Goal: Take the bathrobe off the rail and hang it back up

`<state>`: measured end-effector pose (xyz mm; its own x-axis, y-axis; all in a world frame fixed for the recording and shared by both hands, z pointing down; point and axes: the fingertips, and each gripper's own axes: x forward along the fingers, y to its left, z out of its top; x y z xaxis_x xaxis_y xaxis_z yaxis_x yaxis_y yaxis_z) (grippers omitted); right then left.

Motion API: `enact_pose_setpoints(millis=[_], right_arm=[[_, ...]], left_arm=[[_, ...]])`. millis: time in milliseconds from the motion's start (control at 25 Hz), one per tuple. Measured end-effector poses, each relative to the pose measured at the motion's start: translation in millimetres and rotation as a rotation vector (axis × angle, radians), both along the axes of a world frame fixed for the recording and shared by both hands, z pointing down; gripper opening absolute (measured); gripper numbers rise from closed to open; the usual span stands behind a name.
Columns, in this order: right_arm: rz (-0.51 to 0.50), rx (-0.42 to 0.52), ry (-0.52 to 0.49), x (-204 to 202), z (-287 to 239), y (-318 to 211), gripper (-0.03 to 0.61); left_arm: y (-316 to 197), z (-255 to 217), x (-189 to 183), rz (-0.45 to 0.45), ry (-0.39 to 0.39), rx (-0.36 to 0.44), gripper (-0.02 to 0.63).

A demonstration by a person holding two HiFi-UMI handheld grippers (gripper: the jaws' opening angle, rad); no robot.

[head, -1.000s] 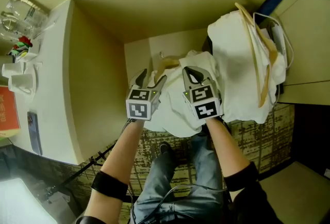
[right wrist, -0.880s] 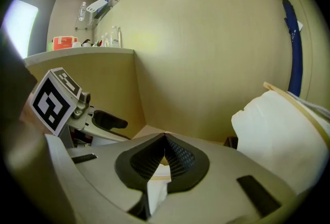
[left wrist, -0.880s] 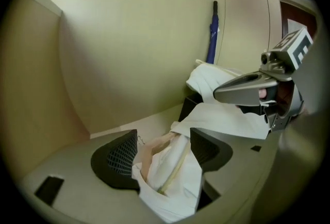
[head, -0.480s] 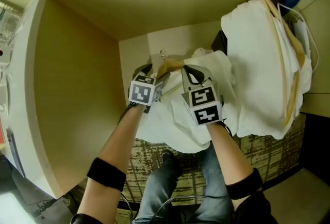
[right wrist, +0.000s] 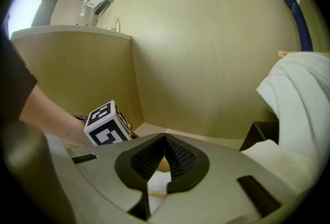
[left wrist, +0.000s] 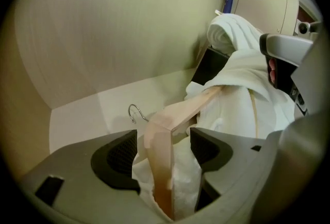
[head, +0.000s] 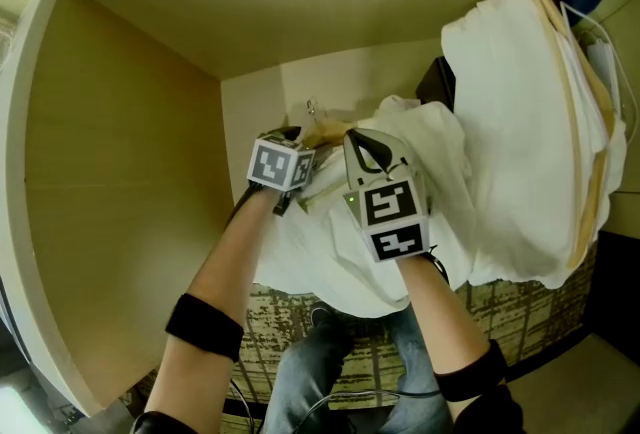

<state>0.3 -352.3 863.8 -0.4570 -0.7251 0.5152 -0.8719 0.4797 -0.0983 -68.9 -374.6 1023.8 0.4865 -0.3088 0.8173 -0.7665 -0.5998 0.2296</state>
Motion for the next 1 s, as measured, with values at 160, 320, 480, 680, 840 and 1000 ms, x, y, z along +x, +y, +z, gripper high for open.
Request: enact_pose_setpoints(millis=[160, 320, 480, 680, 840, 1000], right_arm=[[-0.003, 0.005, -0.007, -0.4, 4.9, -0.8, 0.020], [-0.008, 0.006, -0.008, 0.5, 10.3, -0.4, 0.020], [-0.011, 0.016, -0.013, 1.9, 12.0, -1.0, 0.020], [-0.011, 0.020, -0.014, 3.3, 13.8, -0.6, 0.020], [-0.009, 0.021, -0.011, 3.9, 12.7, 0.6, 0.020], [0.000, 0.025, -0.011, 3.7, 4.1, 4.3, 0.020]], left_arm=[[-3.9, 10.5, 0.9, 0.036, -0.018, -0.027, 0.325], [-7.6, 22.4, 4.8, 0.041, -0.001, -0.058, 0.325], [-6.1, 29.7, 8.3, 0.044, 0.026, -0.085, 0.319], [-8.7, 28.1, 3.7, 0.055, -0.016, -0.036, 0.220], [-13.1, 19.6, -0.1, 0.053, -0.041, 0.043, 0.213], [-15.2, -8.9, 1.1, 0.036, -0.063, 0.154, 0.213]])
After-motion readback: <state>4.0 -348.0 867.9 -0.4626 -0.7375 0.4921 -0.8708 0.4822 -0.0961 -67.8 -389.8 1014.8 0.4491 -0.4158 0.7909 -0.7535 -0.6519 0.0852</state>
